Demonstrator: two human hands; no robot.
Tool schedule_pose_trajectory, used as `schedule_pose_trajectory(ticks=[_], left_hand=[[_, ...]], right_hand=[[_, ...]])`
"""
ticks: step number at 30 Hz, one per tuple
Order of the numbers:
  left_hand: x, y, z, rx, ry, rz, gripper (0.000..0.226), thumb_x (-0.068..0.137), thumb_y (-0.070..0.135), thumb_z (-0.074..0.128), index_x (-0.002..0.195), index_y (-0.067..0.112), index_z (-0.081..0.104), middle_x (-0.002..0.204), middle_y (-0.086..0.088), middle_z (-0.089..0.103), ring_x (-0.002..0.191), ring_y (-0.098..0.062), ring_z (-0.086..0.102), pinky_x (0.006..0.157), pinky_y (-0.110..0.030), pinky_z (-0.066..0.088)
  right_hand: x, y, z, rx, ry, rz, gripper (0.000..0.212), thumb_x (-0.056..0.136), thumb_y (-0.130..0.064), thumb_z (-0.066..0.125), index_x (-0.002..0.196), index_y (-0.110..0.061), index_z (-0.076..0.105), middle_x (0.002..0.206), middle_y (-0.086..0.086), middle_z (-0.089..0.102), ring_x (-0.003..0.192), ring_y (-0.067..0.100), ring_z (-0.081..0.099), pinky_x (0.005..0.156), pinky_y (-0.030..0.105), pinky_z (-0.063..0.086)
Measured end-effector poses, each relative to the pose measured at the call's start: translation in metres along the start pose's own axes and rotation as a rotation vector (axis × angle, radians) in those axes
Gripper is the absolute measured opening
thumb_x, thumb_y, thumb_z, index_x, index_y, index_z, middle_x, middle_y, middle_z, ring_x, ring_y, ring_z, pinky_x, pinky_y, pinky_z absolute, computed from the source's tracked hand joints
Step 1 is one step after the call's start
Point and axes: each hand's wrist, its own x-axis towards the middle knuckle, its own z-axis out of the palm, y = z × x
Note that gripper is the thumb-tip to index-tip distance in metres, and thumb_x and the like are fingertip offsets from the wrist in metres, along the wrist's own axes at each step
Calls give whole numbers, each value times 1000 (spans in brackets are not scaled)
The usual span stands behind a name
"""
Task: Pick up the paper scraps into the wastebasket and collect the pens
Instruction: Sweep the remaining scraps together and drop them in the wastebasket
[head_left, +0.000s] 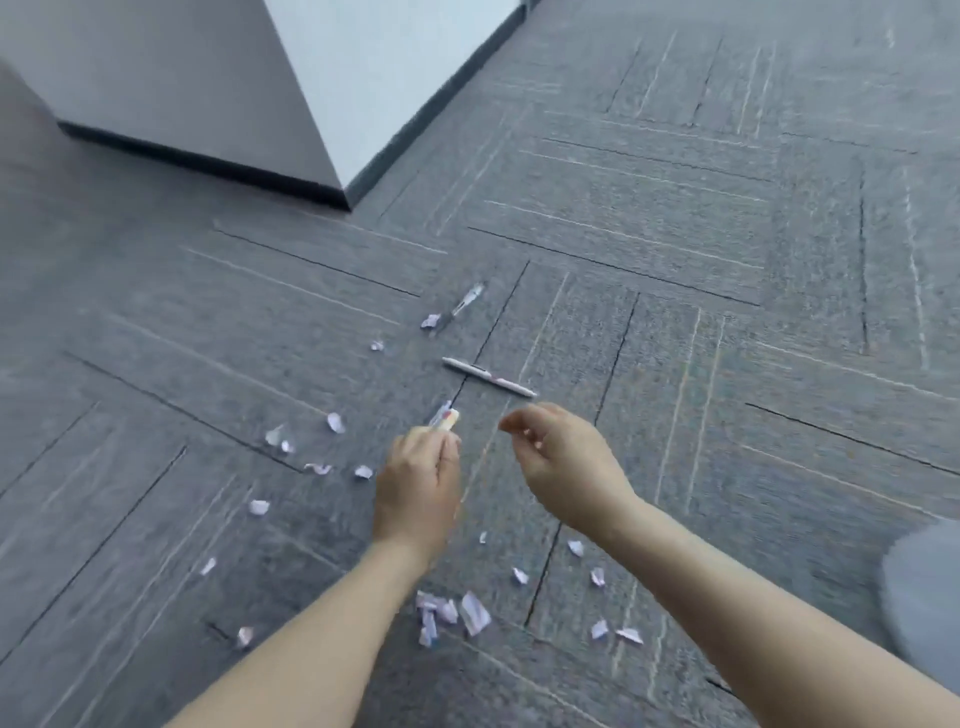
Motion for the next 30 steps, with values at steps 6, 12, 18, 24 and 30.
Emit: schedule_pose_trajectory(ticks=[6,12,18,24,30], left_hand=[[-20,-113,-52,279,47,-285,43,91,38,36,121,16,58,133,-10,52,122,-32,45,98,-46,41],[4,-168,-62,432,-93,-381,64,92,57,31,149,34,11,160,-3,1,146,-27,4,117,-47,10],[40,-192,-47,395,-137,-335,69,89,63,26,149,35,5,160,-5,-2,146,-26,-4,119,-45,5],[34,-195,-42,348,-56,-254,69,90,63,23,148,28,20,157,-7,19,146,-23,10,118,-42,14],[33,-196,-43,331,-75,-247,71,90,62,22,148,22,22,157,-8,20,146,-24,10,118,-42,15]], right_hand=[[74,-39,103,-372,-458,-160,48,97,-17,44,144,-25,39,147,2,40,132,27,41,98,43,46],[157,-58,150,-500,-408,-56,67,91,-4,45,151,-28,26,160,3,21,145,36,21,105,51,41],[223,-54,159,-586,-334,36,69,92,-11,47,152,-30,21,163,6,9,147,41,7,109,61,27],[260,-33,168,-741,-268,135,63,92,-47,45,150,-38,22,162,9,12,144,49,9,114,63,19],[233,-45,185,-634,-235,-74,41,97,-33,42,135,-22,48,140,8,47,127,33,43,108,53,38]])
